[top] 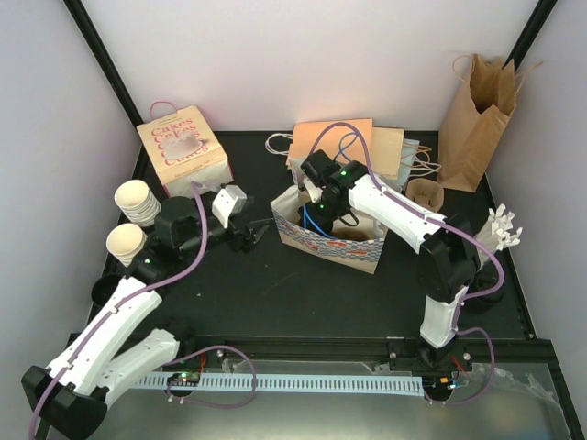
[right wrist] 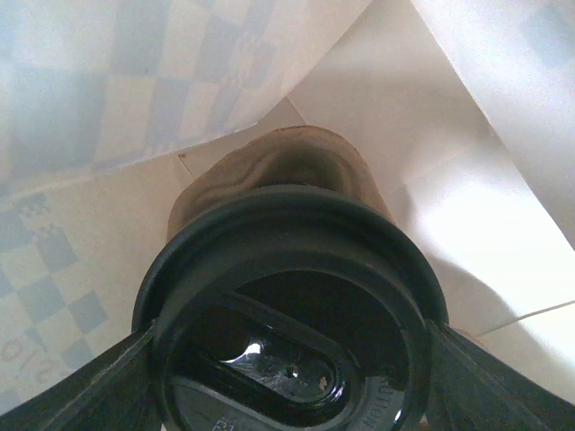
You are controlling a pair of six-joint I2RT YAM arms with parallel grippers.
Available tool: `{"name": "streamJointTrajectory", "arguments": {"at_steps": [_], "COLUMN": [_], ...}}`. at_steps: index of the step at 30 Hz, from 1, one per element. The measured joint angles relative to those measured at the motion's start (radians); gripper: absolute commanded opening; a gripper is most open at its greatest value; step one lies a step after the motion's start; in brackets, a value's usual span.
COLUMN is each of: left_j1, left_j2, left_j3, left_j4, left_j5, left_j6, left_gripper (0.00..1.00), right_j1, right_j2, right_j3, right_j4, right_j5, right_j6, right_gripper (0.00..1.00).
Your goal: Pack the takeout coffee
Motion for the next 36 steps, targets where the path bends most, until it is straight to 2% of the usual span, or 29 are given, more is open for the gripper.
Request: {"name": "streamJointTrajectory", "arguments": {"at_steps": [5,15,20,25,31,34,36], "left_j1": [0.001,0.023,0.024,0.038,0.057,0.063,0.064], "left_j2": [0.001,0.203,0.229,0.264,0.329,0.341,0.348], "left_j3": [-0.048,-0.006,0.01,0.029,0.102,0.116,0.123], "left_j4": [0.027,-0.012,-0.017,-0.029,-0.049,-0.053,-0.058], "left_j5": [-0.002,0.045,0.074,0.1,0.138,0.156,0.166], "left_j6": [0.13,0.265,0.33,0.384,0.434,0.452,0.465], "left_gripper": [0.77,0.76,0.68,0.47,0.43,0.36,0.28], "right_j1": [0.0,0.0,0.0,0.0,0.0,0.0,0.0], "right_j2": [0.0,0.0,0.0,0.0,0.0,0.0,0.002], "right_j3": [0.0,0.0,0.0,0.0,0.0,0.0,0.0], "right_j4": [-0.001,-0.003,-0.004,-0.003,-0.003,-0.004,-0.004], "right_j5": [-0.001,-0.011,-0.018,-0.032,-0.045,-0.051,-0.053], "right_j6": [-0.008,-0.015,-0.016,-0.019,-0.025,-0.033,-0.035], "right_gripper": [0.64,0.63,0.63,0.63,0.63,0.63,0.63]}}
